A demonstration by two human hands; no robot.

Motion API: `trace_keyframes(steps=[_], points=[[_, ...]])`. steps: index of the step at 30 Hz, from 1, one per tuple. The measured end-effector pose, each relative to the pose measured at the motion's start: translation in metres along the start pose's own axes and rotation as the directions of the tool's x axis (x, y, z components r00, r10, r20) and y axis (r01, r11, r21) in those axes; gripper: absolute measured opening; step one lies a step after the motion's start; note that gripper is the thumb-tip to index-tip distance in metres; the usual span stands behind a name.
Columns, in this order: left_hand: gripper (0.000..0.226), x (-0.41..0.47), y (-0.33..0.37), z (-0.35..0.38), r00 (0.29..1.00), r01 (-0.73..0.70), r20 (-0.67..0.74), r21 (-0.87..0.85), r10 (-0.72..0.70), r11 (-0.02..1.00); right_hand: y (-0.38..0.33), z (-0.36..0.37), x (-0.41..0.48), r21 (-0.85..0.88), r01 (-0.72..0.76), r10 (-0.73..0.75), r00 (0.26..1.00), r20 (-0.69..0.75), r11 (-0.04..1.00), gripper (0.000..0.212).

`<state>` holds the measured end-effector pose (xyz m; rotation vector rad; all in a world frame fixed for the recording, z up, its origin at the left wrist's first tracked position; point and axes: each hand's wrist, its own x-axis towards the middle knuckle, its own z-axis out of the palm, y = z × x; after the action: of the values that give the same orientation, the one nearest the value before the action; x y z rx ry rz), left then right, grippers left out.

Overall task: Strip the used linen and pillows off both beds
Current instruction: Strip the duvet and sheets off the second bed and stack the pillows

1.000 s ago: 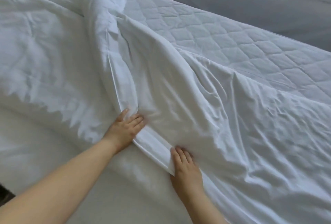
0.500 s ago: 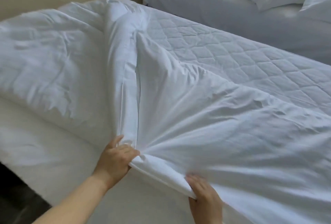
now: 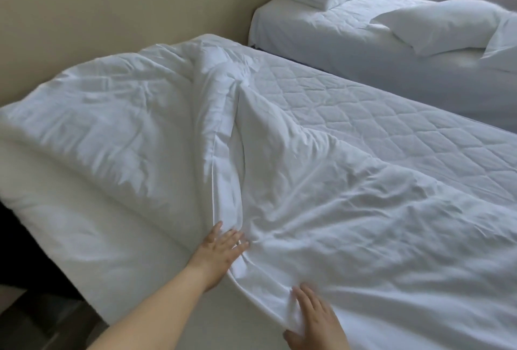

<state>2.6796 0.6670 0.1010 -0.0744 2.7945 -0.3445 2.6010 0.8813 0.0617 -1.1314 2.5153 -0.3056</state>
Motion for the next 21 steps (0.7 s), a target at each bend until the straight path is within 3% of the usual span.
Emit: trace_keyframes(steps=[3,6,9,10,12,14,16,19,21], points=[[0.06,0.034,-0.038,0.003,0.987,-0.074,0.14,-0.072,0.083,0.995,-0.021,0.007,0.035,0.002,0.071,-0.071,0.995,0.069,0.997,0.118],[0.066,0.078,-0.083,0.007,0.951,-0.23,0.191,-0.098,0.245,0.968,-0.044,0.019,0.084,-0.046,0.126,-0.125,0.992,0.024,0.991,0.149],[0.069,0.118,-0.136,0.017,0.856,-0.516,0.063,0.055,0.513,0.855,-0.081,0.028,0.143,0.04,0.048,-0.049,0.999,0.008,0.998,0.168],[0.073,0.127,-0.15,0.026,0.831,-0.555,0.101,0.103,0.546,0.826,-0.095,0.029,0.162,0.077,0.009,-0.009,1.0,0.004,0.997,0.169],[0.079,0.142,-0.177,0.027,0.825,-0.564,0.055,0.124,0.562,0.816,-0.119,0.028,0.2,0.135,-0.079,0.089,0.994,-0.067,0.988,0.155],[0.078,0.162,-0.206,0.027,0.82,-0.572,0.132,0.125,0.557,0.811,-0.136,0.018,0.229,0.183,-0.141,0.162,0.981,-0.106,0.973,0.107],[0.077,0.184,-0.236,0.028,0.812,-0.57,0.168,0.024,0.559,0.821,-0.149,0.011,0.251,0.183,-0.213,0.241,0.96,-0.146,0.96,0.08],[0.074,0.21,-0.282,0.026,0.864,-0.476,0.179,-0.011,0.47,0.879,-0.161,0.002,0.281,0.162,-0.347,0.369,0.919,-0.138,0.924,0.086],[0.067,0.221,-0.307,0.032,0.88,-0.462,0.138,0.022,0.454,0.887,-0.174,-0.008,0.301,0.169,-0.361,0.383,0.916,-0.119,0.917,0.09]])
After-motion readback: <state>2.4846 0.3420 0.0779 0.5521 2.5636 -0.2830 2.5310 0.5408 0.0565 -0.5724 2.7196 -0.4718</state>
